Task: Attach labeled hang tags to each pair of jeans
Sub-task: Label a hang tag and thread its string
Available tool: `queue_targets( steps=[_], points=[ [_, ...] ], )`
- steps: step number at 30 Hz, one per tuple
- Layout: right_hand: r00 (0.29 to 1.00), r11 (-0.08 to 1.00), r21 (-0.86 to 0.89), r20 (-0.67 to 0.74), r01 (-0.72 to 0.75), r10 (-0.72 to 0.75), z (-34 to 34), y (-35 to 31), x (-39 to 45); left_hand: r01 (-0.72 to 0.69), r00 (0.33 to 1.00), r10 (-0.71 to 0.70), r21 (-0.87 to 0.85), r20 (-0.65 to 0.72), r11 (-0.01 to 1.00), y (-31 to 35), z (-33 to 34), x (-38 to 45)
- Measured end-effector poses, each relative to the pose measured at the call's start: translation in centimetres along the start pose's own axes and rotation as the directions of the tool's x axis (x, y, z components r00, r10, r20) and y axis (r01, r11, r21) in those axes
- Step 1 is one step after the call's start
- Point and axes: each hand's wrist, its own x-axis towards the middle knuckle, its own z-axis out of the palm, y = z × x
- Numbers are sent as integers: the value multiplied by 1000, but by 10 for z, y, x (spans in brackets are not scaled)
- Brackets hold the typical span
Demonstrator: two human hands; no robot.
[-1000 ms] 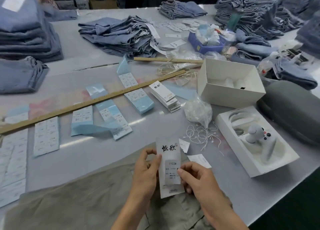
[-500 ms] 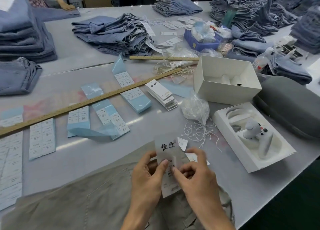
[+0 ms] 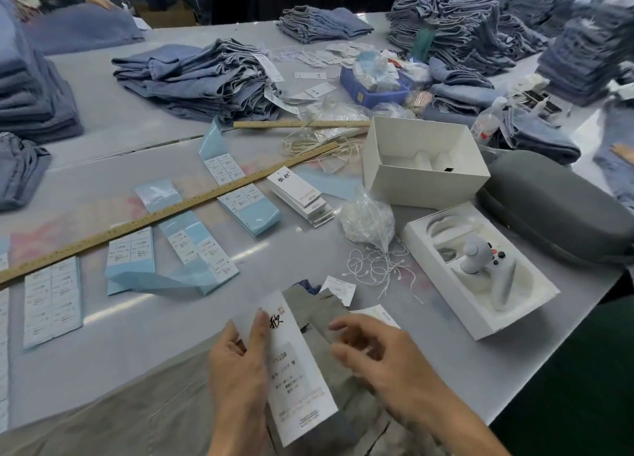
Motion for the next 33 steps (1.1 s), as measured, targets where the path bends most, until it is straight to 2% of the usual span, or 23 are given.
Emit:
queue_targets(
  steps=[2, 3, 4, 6, 8, 11, 13, 16, 20, 24, 27, 30, 33],
  points=[
    [941, 999, 25, -337, 23, -13, -26, 20, 24, 27, 1000, -27, 16, 8, 1000, -3, -4, 8],
    [892, 999, -41, -452, 9, -26, -38, 33, 39, 35, 999, -35, 24, 25, 999, -5, -5, 10],
    [863, 993, -117, -504, -35, -29, -48, 47, 57, 29, 999, -31, 48, 40, 998, -8, -5, 12],
    [882, 955, -248, -471, -162, 27, -58, 77, 92, -42, 997, 31, 171, 66, 984, -18, -5, 14],
    [913, 893, -373, -396, -252, 92, -58, 106, 123, -186, 982, 166, 291, 93, 938, -31, -10, 15],
    [938, 803, -509, -303, -311, 171, -51, 137, 151, -318, 948, 302, 321, 99, 892, -42, -15, 16],
    [942, 797, -529, -305, -291, 142, -44, 144, 161, -356, 934, 343, 312, 97, 881, -47, -16, 18],
    [923, 828, -483, -372, -283, 99, -33, 145, 176, -421, 905, 412, 355, 105, 835, -54, -18, 21],
    [902, 786, -485, -380, -382, 204, -20, 146, 192, -477, 873, 478, 377, 98, 794, -60, -18, 24],
    [874, 802, -410, -408, -433, 263, -17, 148, 195, -502, 858, 502, 384, 109, 775, -56, -17, 22],
    [866, 864, -292, -423, -409, 267, -22, 144, 190, -498, 861, 496, 380, 111, 779, -55, -16, 23],
    [824, 928, -129, -515, -349, 238, -34, 136, 180, -480, 874, 470, 359, 121, 801, -56, -16, 23],
    [828, 946, -95, -515, -311, 221, -48, 129, 166, -456, 890, 435, 299, 139, 838, -52, -15, 19]
  ],
)
